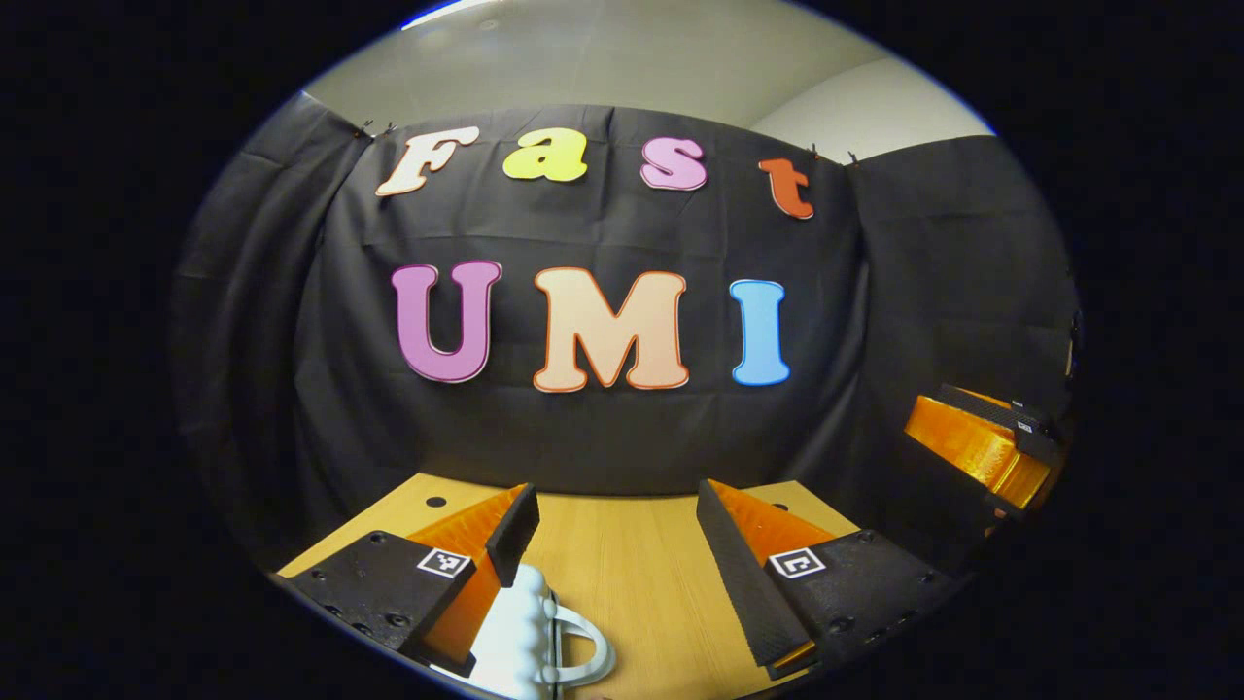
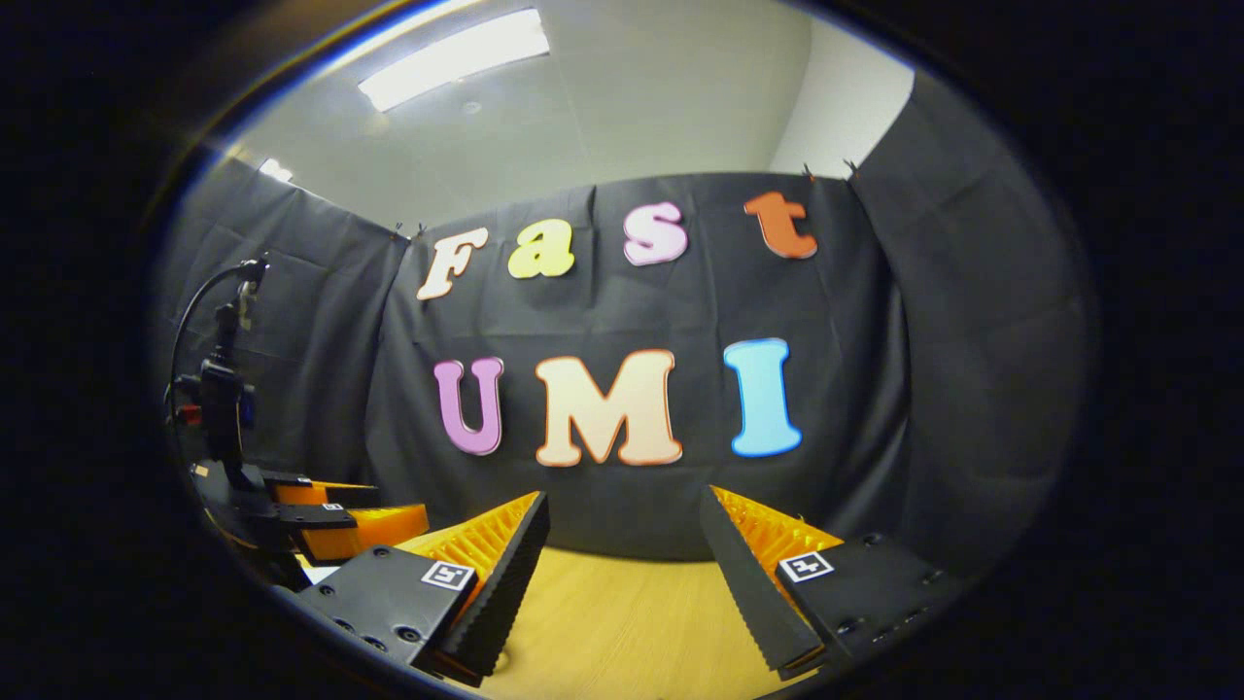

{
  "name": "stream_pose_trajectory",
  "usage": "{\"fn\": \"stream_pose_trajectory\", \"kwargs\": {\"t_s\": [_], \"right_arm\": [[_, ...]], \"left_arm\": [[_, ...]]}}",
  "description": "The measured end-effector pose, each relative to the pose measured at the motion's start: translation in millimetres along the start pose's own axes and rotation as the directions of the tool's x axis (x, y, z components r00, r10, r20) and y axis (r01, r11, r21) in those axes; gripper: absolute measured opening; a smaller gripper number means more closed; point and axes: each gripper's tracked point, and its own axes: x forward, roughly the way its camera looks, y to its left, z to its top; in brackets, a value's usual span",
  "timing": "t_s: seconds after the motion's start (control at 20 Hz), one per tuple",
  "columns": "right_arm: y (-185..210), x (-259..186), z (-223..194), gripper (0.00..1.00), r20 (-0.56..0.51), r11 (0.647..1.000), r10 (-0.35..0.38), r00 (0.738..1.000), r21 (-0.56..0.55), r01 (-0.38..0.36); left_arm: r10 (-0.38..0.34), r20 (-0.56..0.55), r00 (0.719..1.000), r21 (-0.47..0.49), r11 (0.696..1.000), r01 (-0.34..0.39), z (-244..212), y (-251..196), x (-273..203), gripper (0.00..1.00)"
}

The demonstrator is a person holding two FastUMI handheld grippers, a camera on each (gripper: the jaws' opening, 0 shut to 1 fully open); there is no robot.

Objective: First open the suitcase, pack the skin care products into it, and then close the suitcase.

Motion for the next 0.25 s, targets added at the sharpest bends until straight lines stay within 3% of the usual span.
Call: {"fn": "stream_pose_trajectory", "kwargs": {"t_s": [0.25], "right_arm": [[29.6, -4.4, 40.3, 0.98, 0.095, 1.0, -0.007, 0.995, -0.026, 0.009]], "left_arm": [[-0.052, 0.07, 0.996, 0.069, 0.996, 0.048, 26.9, -1.2, -7.6, 0.96]]}}
